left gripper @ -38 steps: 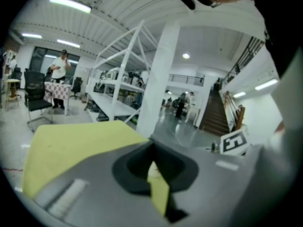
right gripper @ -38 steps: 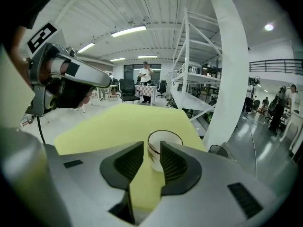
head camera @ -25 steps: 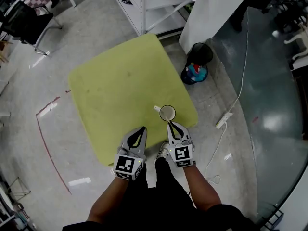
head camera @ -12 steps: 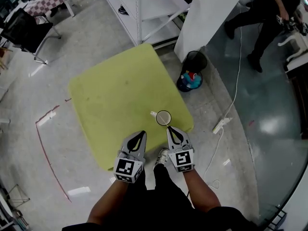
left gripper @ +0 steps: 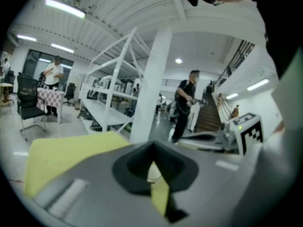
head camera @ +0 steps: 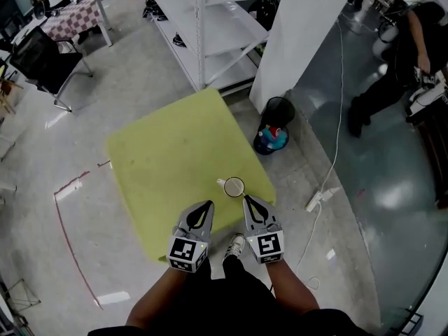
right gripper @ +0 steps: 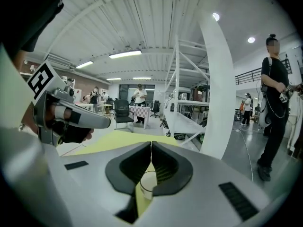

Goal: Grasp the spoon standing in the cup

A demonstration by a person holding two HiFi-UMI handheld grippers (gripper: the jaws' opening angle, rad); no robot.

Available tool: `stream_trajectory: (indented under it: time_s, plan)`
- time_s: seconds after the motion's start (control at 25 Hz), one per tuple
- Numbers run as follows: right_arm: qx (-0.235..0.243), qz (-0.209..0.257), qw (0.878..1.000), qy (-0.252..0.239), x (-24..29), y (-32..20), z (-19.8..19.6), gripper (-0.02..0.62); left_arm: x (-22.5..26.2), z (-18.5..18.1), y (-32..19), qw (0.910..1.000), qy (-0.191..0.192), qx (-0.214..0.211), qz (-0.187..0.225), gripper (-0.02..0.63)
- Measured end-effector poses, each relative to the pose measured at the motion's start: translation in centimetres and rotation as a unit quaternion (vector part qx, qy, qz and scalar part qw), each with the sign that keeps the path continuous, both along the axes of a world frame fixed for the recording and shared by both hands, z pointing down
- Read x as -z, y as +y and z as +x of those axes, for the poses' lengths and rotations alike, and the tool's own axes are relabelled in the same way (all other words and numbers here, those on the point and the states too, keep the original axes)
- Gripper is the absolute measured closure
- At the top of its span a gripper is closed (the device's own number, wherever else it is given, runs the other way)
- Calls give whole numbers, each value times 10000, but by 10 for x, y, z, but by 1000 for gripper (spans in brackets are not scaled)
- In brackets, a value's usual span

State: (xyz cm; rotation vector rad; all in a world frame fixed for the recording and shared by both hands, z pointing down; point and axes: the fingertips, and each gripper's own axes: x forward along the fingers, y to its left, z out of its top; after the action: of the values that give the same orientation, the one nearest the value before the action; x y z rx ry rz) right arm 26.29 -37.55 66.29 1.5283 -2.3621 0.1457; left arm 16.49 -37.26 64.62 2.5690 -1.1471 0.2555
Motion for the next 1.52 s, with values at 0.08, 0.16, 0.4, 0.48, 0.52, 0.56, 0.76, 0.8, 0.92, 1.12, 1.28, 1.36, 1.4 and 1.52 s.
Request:
stream_trajectory:
  time_s: [0.08,0.16,0.4,0.48,0.52,0.56,0.76,0.8,0.92,1.12,1.28,1.36,1.4,1.52]
  plan:
    - [-41,100,9999,-68,15,2,1,583,7,1,1,10000,-7,-35,36,600]
    - [-39,223,9997,-106,32,2,3,583,13,2,0,9999,-25,-39,96,600]
    - [-38,735,9972,-148,86,-20,14,583,41,6,-24,9993,136,116,342,600]
    - [-103,855,9961,-187,99,-23,19,584,45,7,-28,9988,140,101,453,600]
    - [-140,911,9955,-215,105,-24,21,584,47,8,-29,9986,132,90,512,600]
    - [-172,972,9948,-243,111,-25,23,583,49,8,-31,9983,138,88,554,600]
    - [-313,1087,9930,-328,126,-30,28,584,75,11,-38,9967,206,75,781,600]
    - [-326,1106,9928,-317,129,-31,28,584,79,13,-40,9961,211,52,856,600]
    - [-367,1133,9925,-269,134,-33,27,584,89,16,-40,9949,242,15,975,600]
    - [-398,1221,9912,-316,144,-31,25,584,96,14,-40,9938,206,-27,1095,600]
    - [-406,1319,9899,-319,149,-27,24,584,101,11,-39,9934,234,19,1121,600]
    - [-411,1329,9898,-317,151,-27,25,584,103,10,-40,9931,242,44,1145,600]
    - [-411,1323,9898,-326,151,-27,24,584,104,10,-40,9931,245,53,1147,600]
    - [-400,1318,9899,-326,152,-26,23,584,107,8,-38,9931,261,54,1142,600]
